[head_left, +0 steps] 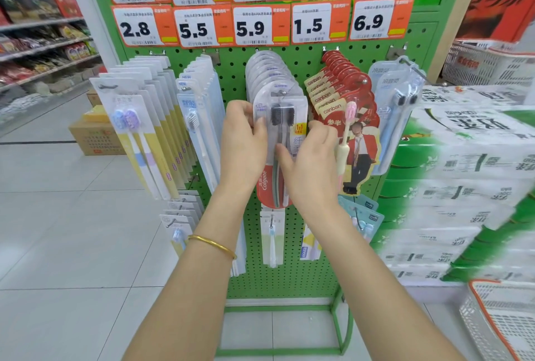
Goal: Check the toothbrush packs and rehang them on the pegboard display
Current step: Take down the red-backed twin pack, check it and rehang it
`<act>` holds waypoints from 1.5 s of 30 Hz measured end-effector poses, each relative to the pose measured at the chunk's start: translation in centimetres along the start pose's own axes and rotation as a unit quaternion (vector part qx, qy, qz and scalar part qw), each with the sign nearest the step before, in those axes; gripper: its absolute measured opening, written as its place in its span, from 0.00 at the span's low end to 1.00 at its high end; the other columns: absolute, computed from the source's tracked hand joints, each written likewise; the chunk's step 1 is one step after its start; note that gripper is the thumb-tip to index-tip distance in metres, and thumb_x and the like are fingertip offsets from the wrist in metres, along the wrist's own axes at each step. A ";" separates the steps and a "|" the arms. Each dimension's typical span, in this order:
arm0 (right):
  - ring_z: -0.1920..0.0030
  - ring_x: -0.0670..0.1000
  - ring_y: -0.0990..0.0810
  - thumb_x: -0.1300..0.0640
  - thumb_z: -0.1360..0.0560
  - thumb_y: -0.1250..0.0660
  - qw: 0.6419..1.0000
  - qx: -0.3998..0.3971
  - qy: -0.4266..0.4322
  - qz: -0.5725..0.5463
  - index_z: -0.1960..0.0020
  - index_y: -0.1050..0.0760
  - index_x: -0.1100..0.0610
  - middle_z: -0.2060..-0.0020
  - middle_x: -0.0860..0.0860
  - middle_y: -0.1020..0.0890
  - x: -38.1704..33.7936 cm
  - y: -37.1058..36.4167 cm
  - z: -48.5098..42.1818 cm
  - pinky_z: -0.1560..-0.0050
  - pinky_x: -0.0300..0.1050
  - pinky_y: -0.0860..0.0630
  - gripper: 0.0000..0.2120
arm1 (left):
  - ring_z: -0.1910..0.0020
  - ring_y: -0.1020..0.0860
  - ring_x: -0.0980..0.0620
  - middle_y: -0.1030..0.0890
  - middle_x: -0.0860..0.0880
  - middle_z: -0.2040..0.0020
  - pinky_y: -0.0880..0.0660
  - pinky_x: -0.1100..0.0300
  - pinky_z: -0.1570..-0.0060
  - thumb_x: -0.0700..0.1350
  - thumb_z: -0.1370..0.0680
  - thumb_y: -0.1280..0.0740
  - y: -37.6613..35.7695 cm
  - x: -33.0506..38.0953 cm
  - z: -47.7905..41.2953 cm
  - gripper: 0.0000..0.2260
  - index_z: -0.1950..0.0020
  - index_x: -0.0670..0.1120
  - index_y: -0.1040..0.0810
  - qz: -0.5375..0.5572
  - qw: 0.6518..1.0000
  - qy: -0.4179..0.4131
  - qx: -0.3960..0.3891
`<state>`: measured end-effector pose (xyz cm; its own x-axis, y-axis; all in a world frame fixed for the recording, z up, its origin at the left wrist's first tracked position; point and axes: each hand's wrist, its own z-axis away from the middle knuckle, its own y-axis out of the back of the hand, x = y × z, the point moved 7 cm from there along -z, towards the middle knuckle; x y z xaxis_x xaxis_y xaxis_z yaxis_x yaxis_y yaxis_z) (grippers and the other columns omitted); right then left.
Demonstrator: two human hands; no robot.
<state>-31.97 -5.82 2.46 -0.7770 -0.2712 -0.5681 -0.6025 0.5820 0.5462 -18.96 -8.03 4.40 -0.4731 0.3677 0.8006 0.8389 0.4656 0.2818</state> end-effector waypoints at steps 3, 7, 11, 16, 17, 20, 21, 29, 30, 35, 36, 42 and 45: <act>0.43 0.61 0.28 0.55 0.27 0.31 0.997 0.058 0.030 0.033 0.37 0.32 0.65 0.42 0.61 0.28 -1.1 1.5 0.1 0.49 0.52 0.28 0.24 | 0.60 0.29 0.59 0.28 0.55 0.57 0.31 0.67 0.59 0.39 0.20 0.40 0.0 -0.1 -0.1 0.03 0.49 0.46 0.32 -0.012 1.000 -0.009 0.003; 0.45 0.61 0.27 0.60 0.28 0.32 0.993 0.098 0.068 -0.007 0.38 0.29 0.63 0.44 0.60 0.26 -2.9 2.9 -0.8 0.51 0.53 0.29 0.20 | 0.56 0.27 0.52 0.25 0.48 0.52 0.28 0.58 0.56 0.41 0.20 0.39 0.2 0.0 0.0 0.04 0.47 0.46 0.32 -0.032 0.999 -0.027 -0.001; 0.48 0.60 0.27 0.62 0.28 0.33 0.988 0.115 0.100 -0.014 0.39 0.26 0.60 0.47 0.59 0.25 -4.1 3.1 -1.8 0.54 0.47 0.36 0.18 | 0.50 0.27 0.48 0.27 0.47 0.47 0.27 0.54 0.51 0.42 0.21 0.38 1.2 1.7 0.2 0.08 0.42 0.43 0.30 -0.092 0.993 -0.073 0.013; 0.49 0.61 0.25 0.64 0.28 0.33 0.988 0.116 0.103 -0.018 0.42 0.25 0.61 0.49 0.59 0.25 -4.6 2.5 -3.1 0.53 0.53 0.28 0.15 | 0.43 0.28 0.46 0.25 0.42 0.44 0.33 0.59 0.46 0.37 0.21 0.42 3.1 5.8 -2.5 0.12 0.40 0.40 0.25 -0.166 0.969 -0.175 0.058; 0.50 0.61 0.25 0.64 0.28 0.33 0.987 0.120 0.103 -0.016 0.43 0.25 0.61 0.49 0.59 0.25 -4.6 2.5 -3.3 0.54 0.53 0.27 0.14 | 0.43 0.28 0.47 0.24 0.42 0.43 0.35 0.61 0.47 0.37 0.20 0.43 3.0 6.2 -3.9 0.13 0.40 0.40 0.23 -0.186 0.965 -0.180 0.047; 0.50 0.60 0.26 0.63 0.28 0.33 0.987 0.123 0.100 -0.007 0.44 0.24 0.61 0.49 0.59 0.25 -4.5 2.4 -3.7 0.55 0.51 0.29 0.12 | 0.43 0.25 0.47 0.22 0.44 0.43 0.31 0.58 0.47 0.38 0.21 0.42 1.7 6.8 -7.9 0.13 0.42 0.43 0.20 -0.252 0.949 -0.188 -0.008; 0.50 0.60 0.26 0.63 0.28 0.33 0.988 0.121 0.100 -0.006 0.45 0.24 0.61 0.49 0.59 0.25 -4.5 2.4 -3.8 0.55 0.51 0.30 0.12 | 0.44 0.24 0.46 0.21 0.44 0.43 0.28 0.55 0.48 0.39 0.22 0.41 1.1 6.9 -8.8 0.13 0.43 0.44 0.19 -0.274 0.942 -0.191 -0.032; 0.50 0.58 0.26 0.63 0.27 0.33 0.987 0.122 0.103 -0.021 0.44 0.24 0.60 0.49 0.57 0.25 -4.1 2.2 -4.2 0.54 0.46 0.34 0.12 | 0.49 0.22 0.44 0.19 0.46 0.47 0.23 0.47 0.50 0.41 0.23 0.34 -0.8 6.2 -11.5 0.07 0.49 0.45 0.17 -0.337 0.918 -0.169 -0.124; 0.50 0.59 0.26 0.63 0.28 0.33 0.986 0.128 0.103 -0.018 0.45 0.24 0.60 0.50 0.58 0.25 -4.1 2.2 -4.2 0.54 0.45 0.36 0.12 | 0.49 0.22 0.44 0.19 0.46 0.47 0.22 0.47 0.50 0.42 0.24 0.33 -0.9 6.0 -11.6 0.06 0.49 0.45 0.17 -0.335 0.918 -0.165 -0.133; 0.50 0.60 0.25 0.64 0.30 0.32 0.984 0.140 0.110 -0.015 0.45 0.25 0.62 0.51 0.59 0.24 -4.1 2.4 -4.2 0.55 0.43 0.40 0.13 | 0.49 0.21 0.44 0.18 0.46 0.49 0.22 0.48 0.48 0.43 0.23 0.32 -1.5 5.6 -11.9 0.04 0.51 0.45 0.18 -0.335 0.920 -0.140 -0.145; 0.50 0.60 0.25 0.64 0.30 0.32 0.984 0.140 0.110 -0.015 0.45 0.25 0.62 0.51 0.59 0.24 -4.1 2.4 -4.2 0.55 0.43 0.39 0.13 | 0.49 0.21 0.44 0.18 0.45 0.49 0.23 0.48 0.48 0.43 0.24 0.32 -1.6 5.5 -11.9 0.04 0.52 0.45 0.18 -0.336 0.921 -0.138 -0.143; 0.50 0.60 0.26 0.62 0.29 0.32 0.986 0.125 0.110 -0.021 0.44 0.25 0.61 0.49 0.59 0.25 -4.2 2.2 -4.2 0.53 0.48 0.33 0.13 | 0.51 0.21 0.43 0.18 0.44 0.51 0.23 0.49 0.52 0.42 0.23 0.34 -1.6 5.0 -12.1 0.05 0.56 0.43 0.20 -0.340 0.921 -0.120 -0.148; 0.50 0.60 0.26 0.63 0.28 0.32 0.985 0.126 0.113 -0.023 0.44 0.25 0.61 0.49 0.59 0.25 -4.2 2.3 -4.2 0.53 0.51 0.29 0.13 | 0.53 0.21 0.41 0.18 0.41 0.52 0.22 0.48 0.55 0.41 0.23 0.35 -1.5 4.9 -12.2 0.11 0.66 0.46 0.26 -0.347 0.918 -0.118 -0.150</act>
<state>-30.81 -6.59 8.69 -0.7879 -0.4487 -0.4218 -0.5957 0.7291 0.3371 -19.25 -16.74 14.38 -0.9374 0.2459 0.2464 0.3327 0.4243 0.8422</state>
